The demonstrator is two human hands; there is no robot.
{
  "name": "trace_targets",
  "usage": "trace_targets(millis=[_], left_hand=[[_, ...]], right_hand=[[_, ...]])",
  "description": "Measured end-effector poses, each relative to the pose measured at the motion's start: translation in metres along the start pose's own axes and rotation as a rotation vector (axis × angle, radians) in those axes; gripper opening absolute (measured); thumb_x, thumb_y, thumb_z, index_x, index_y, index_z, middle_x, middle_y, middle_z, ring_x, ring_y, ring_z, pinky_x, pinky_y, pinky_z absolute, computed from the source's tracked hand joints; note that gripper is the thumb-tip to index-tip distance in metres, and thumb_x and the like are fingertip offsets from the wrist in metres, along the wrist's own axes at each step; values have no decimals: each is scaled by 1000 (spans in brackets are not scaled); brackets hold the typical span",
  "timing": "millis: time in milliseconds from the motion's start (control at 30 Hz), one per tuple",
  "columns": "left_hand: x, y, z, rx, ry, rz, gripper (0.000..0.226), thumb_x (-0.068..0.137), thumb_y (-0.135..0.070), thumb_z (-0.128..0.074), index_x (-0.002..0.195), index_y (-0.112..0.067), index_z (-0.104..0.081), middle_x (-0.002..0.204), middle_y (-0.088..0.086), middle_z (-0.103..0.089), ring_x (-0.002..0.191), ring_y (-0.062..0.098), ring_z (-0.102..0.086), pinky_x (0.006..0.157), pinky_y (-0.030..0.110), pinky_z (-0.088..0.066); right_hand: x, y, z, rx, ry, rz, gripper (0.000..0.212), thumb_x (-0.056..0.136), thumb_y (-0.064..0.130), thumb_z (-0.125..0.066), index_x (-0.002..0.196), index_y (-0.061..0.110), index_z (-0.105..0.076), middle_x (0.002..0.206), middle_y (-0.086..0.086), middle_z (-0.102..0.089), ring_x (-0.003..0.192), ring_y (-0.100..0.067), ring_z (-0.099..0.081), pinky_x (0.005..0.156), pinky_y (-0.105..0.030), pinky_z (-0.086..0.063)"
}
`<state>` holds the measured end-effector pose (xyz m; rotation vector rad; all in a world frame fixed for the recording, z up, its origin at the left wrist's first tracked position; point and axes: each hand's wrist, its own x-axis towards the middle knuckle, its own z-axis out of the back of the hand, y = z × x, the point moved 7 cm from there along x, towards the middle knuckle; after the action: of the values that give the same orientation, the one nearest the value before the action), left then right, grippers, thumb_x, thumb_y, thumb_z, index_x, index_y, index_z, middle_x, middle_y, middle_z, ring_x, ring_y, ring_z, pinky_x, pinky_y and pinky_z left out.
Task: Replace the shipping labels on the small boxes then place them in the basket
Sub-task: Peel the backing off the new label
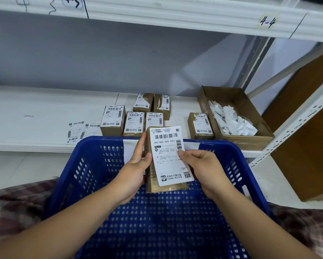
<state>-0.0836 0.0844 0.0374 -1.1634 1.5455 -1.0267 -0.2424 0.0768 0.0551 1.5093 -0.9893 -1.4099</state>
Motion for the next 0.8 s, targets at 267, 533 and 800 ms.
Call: trace_targets(millis=[267, 533, 800], left_hand=[[-1, -1, -1, 34, -12, -9, 49, 97, -23, -41, 119, -66, -31, 139, -6, -51, 127, 10, -47, 110, 40, -35], [0, 1, 0, 63, -15, -24, 50, 98, -23, -40, 124, -63, -28, 140, -8, -50, 123, 8, -49, 107, 37, -38], [2, 3, 0, 59, -21, -23, 50, 99, -20, -40, 129, -58, -27, 134, -10, -54, 108, -5, -53, 83, 16, -46]], right_hand=[[0, -2, 1, 25, -20, -19, 18, 94, 13, -61, 84, 7, -75, 87, -6, -77, 82, -22, -74, 76, -33, -60], [-1, -5, 0, 24, -39, -22, 19, 95, 11, -61, 84, 6, -75, 86, -6, -77, 81, -22, -74, 72, -30, -61], [0, -6, 2, 23, -54, -36, 18, 95, 12, -61, 86, 5, -75, 86, -7, -77, 82, -23, -74, 73, -31, -61]])
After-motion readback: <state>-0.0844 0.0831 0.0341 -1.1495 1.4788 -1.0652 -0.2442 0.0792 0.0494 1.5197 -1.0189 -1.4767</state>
